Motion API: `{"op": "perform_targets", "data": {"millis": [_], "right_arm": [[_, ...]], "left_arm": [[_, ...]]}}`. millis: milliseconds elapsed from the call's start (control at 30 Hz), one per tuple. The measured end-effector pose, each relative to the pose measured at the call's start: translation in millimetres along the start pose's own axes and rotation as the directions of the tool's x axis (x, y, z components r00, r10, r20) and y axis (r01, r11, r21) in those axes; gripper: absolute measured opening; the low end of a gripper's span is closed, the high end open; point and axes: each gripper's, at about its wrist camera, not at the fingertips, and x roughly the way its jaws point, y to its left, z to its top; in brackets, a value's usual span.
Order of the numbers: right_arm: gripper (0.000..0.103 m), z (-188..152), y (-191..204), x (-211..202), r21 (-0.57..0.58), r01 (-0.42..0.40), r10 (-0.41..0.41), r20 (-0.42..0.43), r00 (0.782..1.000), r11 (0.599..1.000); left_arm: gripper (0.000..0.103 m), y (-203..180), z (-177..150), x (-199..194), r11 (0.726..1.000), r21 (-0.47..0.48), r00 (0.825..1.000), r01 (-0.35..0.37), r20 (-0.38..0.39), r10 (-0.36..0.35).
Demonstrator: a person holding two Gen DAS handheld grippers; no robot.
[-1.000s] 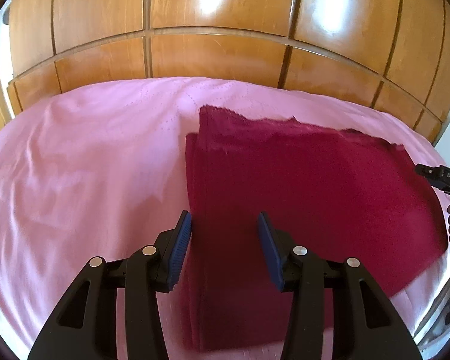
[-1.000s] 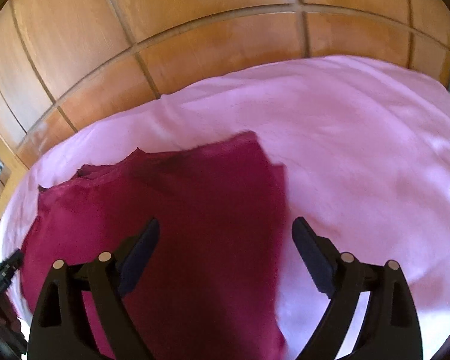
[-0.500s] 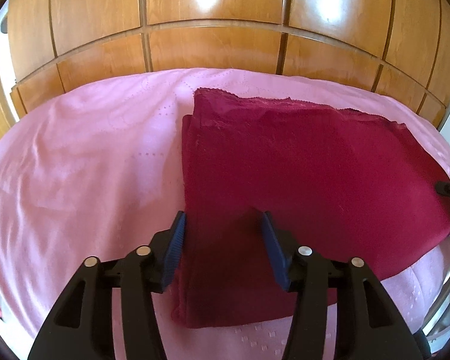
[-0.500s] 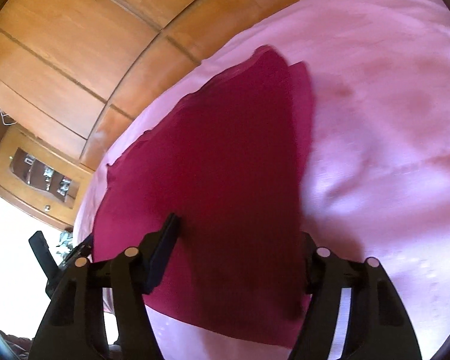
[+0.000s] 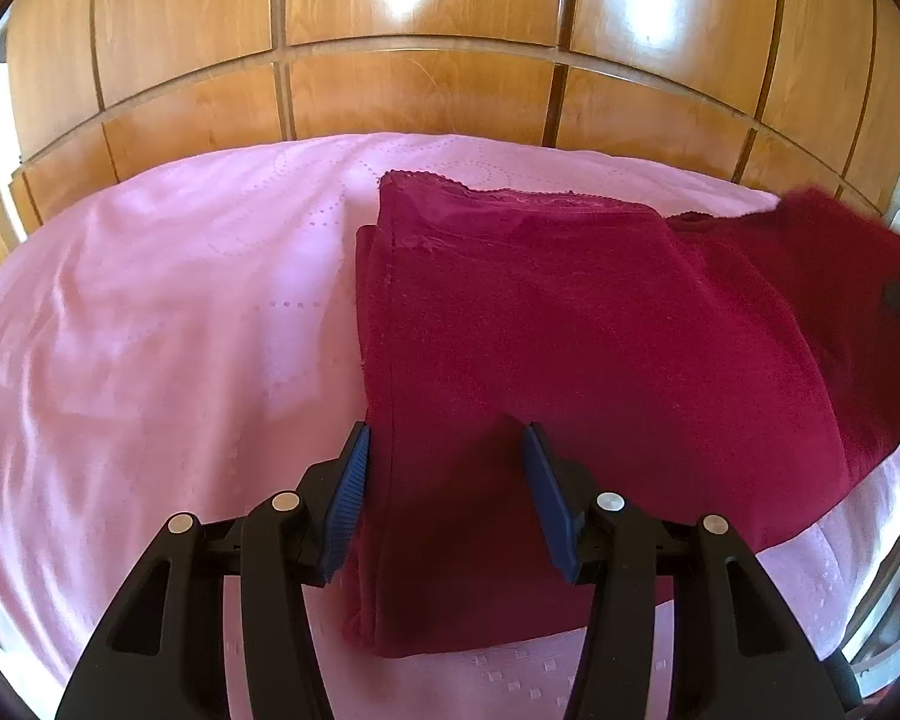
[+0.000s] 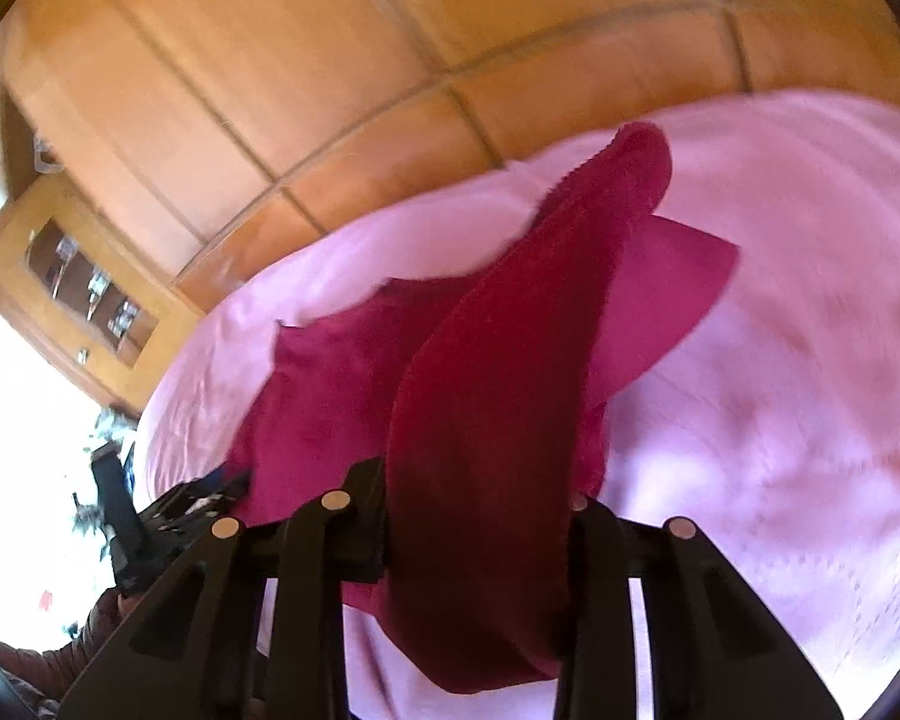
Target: Fold small clothes
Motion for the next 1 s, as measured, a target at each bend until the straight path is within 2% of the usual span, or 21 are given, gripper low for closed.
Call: {"op": "perform_targets", "data": {"millis": [167,333,467,567,633,667,700,767,800,867,900,1000], "right_arm": [[0.027,16.0,70.9,18.3,-0.146,-0.008,0.003,-0.033,0.999,0.989],[0.027,17.3,139.4,71.9,-0.284,-0.011,-0.024,-0.118,0.993,0.959],[0.027,1.3,169.0,112.2,-0.367,-0.011,-0.066,-0.194,0.979,0.930],[0.029,-13.9,183.0,134.9,-0.432,-0.006,-0.107,-0.236,0.966,0.902],[0.040,-25.3,191.8,140.9,-0.471,-0.032,-0.101,-0.254,0.962,0.881],[0.053,-27.9,193.5,140.5,-0.466,-0.070,-0.065,-0.267,0.961,0.882],[0.059,-29.7,194.7,138.0,-0.449,-0.126,-0.009,-0.285,0.958,0.885],[0.060,-32.5,196.5,125.7,-0.423,-0.242,0.117,-0.300,0.947,0.873],[0.061,-32.6,192.3,115.1,-0.392,-0.312,0.197,-0.307,0.931,0.865],[0.062,-30.8,183.3,101.9,-0.341,-0.374,0.277,-0.301,0.913,0.863],[0.062,-29.9,173.1,91.0,-0.319,-0.385,0.302,-0.281,0.911,0.866],[0.061,-31.2,142.8,66.5,-0.288,-0.349,0.296,-0.215,0.931,0.892]], "left_arm": [[0.050,4.3,1.3,0.9,0.999,-0.014,0.999,0.035,-0.010,-0.035],[0.050,6.4,2.1,0.8,0.998,-0.022,0.998,0.054,-0.014,-0.054],[0.050,15.3,3.2,-2.8,0.995,-0.051,0.996,0.088,-0.018,-0.089],[0.050,40.3,5.5,-9.8,0.976,-0.148,0.986,0.159,-0.018,-0.163],[0.050,64.5,8.5,-14.0,0.939,-0.251,0.970,0.234,-0.008,-0.244],[0.050,76.4,10.2,-16.0,0.912,-0.304,0.958,0.275,0.004,-0.287],[0.050,84.5,11.7,-18.0,0.891,-0.338,0.948,0.304,0.017,-0.317],[0.050,102.3,16.8,-24.9,0.831,-0.408,0.920,0.378,0.067,-0.386],[0.052,106.1,18.5,-27.8,0.813,-0.421,0.910,0.401,0.084,-0.406],[0.056,111.4,24.0,-35.7,0.772,-0.437,0.882,0.461,0.127,-0.454],[0.057,110.3,26.4,-39.2,0.760,-0.439,0.872,0.480,0.141,-0.469],[0.059,105.0,35.4,-42.7,0.719,-0.445,0.837,0.534,0.158,-0.524]]}}
